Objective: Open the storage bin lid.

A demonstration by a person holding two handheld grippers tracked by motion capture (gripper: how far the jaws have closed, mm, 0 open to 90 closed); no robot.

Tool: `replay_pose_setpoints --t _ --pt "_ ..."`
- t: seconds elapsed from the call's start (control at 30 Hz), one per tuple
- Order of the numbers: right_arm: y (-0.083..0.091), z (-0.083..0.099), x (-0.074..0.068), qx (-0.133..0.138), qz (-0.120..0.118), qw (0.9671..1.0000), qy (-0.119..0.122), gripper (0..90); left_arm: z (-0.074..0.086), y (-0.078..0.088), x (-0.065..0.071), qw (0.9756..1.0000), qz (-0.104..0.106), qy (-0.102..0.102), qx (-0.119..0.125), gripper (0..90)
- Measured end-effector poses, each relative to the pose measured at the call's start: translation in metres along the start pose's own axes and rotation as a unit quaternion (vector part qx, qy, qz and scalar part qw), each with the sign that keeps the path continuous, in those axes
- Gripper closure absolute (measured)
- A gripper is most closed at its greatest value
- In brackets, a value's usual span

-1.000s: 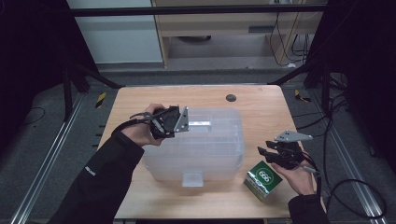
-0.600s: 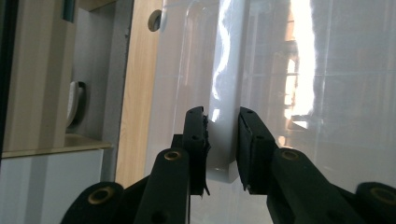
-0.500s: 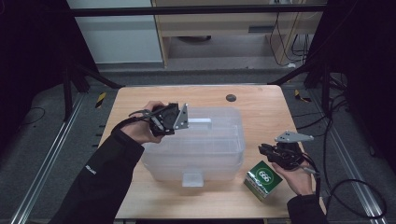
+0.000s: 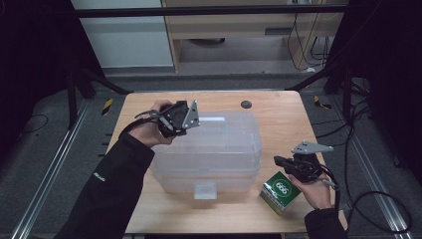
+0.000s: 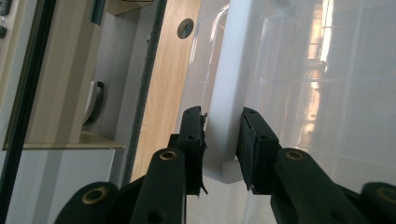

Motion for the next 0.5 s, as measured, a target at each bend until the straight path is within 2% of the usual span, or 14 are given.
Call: replay_pose_setpoints --t 0.13,0.3,0.5 --pt "0.000 0.001 -0.002 -0.002 -0.003 1.0000 0.000 90.0 0.001 -0.001 -0.003 1.0000 -0.008 0.005 -0.002 71.5" --pt "-0.001 0.002 -0.004 -0.001 -0.005 1.0000 0.003 90.0 0.002 -0.002 -0.007 0.9997 -0.016 0.020 0.001 70.8" --pt "-0.001 0.002 -0.007 0.000 -0.008 1.0000 0.004 90.0 0.002 -0.004 -0.012 0.9993 -0.028 0.020 -0.011 70.5"
Point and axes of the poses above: each handheld gripper's, and its own axes: y roughly backward along the jaws, z roughly out of its underside, x roughly to its right, the point moved 2 cm from there along -y, roughly forward along the jaws, and after that the axes turned 14 degrees about -y, right-handed, at the moved point
